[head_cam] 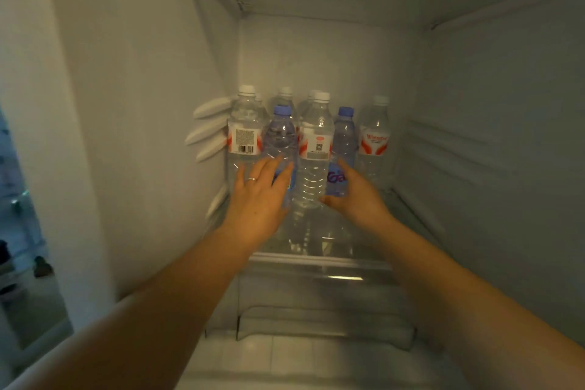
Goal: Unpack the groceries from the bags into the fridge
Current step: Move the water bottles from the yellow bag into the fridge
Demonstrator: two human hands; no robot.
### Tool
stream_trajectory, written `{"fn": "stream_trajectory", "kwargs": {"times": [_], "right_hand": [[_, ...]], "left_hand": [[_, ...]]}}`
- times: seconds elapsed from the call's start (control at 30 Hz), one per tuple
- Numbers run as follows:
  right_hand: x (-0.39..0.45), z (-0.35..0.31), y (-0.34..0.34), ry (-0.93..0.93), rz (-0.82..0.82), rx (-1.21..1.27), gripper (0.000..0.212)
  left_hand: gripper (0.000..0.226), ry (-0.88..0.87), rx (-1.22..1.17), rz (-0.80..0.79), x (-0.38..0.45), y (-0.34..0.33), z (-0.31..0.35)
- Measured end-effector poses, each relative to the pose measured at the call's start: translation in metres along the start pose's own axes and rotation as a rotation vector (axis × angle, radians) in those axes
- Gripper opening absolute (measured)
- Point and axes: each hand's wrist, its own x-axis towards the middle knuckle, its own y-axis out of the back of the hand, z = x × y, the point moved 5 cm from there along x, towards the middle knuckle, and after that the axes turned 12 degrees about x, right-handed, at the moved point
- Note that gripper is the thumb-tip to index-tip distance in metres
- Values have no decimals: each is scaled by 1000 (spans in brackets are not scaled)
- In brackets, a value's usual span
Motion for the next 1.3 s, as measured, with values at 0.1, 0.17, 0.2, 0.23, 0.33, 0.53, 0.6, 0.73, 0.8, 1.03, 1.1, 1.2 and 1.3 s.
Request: {"fn": "stream_trajectory", "kwargs": {"times": [0.1, 0.17, 0.2, 0.23, 0.33, 0.53, 0.6, 0.73, 0.8, 1.03, 1.1, 1.2, 1.3], "right_hand": [[-39, -19, 12, 59, 20, -290, 70], [-68, -30, 17, 75, 22, -481, 75], [-85, -35, 19, 65, 28, -532, 76], [-102, -39, 20, 52, 45, -564, 77], [-158, -51, 19, 53, 101, -638, 75], [-268, -49, 4, -86, 92, -783, 80], [-308, -46, 2, -130, 90, -796, 79], [-394, -34, -3, -254, 81, -829, 80], [-438, -26, -6, -348, 91, -833, 80], [-588, -6, 6, -569, 213, -807, 82], [-625, -5, 16, -648, 242, -839, 82], [-683, -7, 35, -742, 292, -863, 81], [-757, -13, 61, -883, 360, -863, 81]], "left_hand": [[87, -42, -110, 12, -22, 9, 8], [81, -61, -188, 20, -40, 19, 15], [78, -73, -232, 24, -49, 25, 19], [75, -89, -280, 38, -59, 32, 23], [69, -159, -374, 100, -93, 54, 36], [69, -355, -423, 91, -177, 85, 80], [71, -418, -426, 67, -208, 91, 98], [77, -548, -454, 31, -268, 101, 139], [78, -614, -486, 5, -296, 104, 160], [79, -887, -663, -127, -396, 128, 255], [79, -960, -718, -170, -418, 140, 282], [78, -1038, -768, -226, -445, 159, 324], [76, -1151, -792, -219, -477, 196, 383]]}}
